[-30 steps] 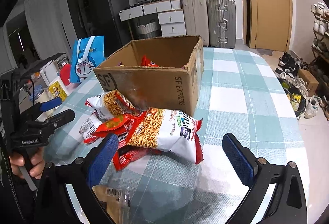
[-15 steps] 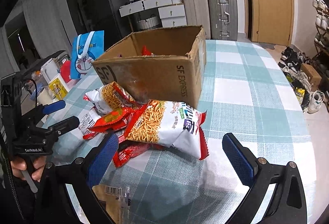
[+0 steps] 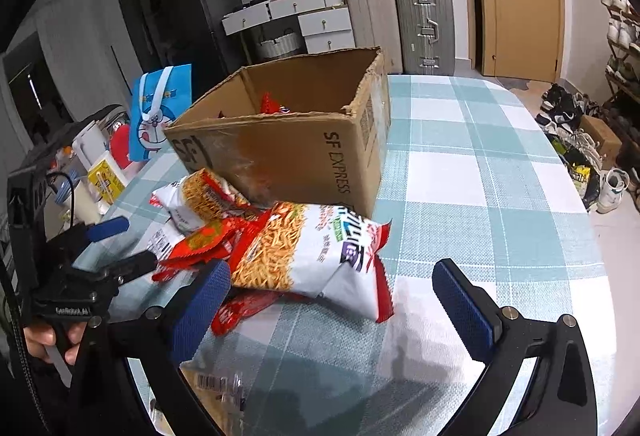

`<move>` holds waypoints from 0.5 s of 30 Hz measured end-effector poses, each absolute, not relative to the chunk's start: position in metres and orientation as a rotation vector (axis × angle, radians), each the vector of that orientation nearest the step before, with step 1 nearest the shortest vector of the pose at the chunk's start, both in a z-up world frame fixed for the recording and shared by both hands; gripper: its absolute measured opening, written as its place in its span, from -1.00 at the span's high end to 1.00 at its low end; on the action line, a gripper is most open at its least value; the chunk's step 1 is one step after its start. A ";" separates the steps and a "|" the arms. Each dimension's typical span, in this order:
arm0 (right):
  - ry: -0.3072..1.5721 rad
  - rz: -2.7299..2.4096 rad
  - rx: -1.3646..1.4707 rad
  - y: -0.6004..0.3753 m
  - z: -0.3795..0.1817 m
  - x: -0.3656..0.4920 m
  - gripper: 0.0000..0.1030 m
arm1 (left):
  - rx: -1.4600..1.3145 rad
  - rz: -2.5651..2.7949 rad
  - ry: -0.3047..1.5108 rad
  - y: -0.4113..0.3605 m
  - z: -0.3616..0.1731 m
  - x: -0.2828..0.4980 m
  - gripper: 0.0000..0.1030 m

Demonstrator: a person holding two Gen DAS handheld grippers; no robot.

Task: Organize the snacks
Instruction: 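Close the left gripper on the white red-edged pack while the right gripper grasps the white noodle-snack bag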

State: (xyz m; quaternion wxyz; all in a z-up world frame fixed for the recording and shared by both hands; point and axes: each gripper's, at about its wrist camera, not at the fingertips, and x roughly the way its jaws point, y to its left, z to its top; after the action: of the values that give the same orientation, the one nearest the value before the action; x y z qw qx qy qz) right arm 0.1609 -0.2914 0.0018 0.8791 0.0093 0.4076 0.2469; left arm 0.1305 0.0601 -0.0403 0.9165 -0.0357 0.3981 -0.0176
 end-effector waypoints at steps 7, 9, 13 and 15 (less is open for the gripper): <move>0.903 0.532 0.086 -0.290 -0.006 0.179 -0.99 | -0.085 -0.023 0.825 0.059 -0.042 0.138 -0.99; 0.915 0.543 0.106 -0.290 -0.008 0.183 -0.99 | -0.097 -0.025 0.823 0.060 -0.042 0.141 -0.99; 0.950 0.544 0.129 -0.291 -0.014 0.193 -0.99 | -0.084 -0.023 0.850 0.058 -0.050 0.148 -0.99; 0.957 0.556 0.144 -0.291 -0.016 0.196 -0.99 | -0.080 -0.028 0.857 0.057 -0.052 0.151 -0.99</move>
State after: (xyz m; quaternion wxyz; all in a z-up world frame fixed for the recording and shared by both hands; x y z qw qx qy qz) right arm 0.1959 -0.2913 -0.0162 0.8483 0.0685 0.4540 0.2637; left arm 0.1507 0.0566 -0.0517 0.9088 -0.0388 0.4153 -0.0134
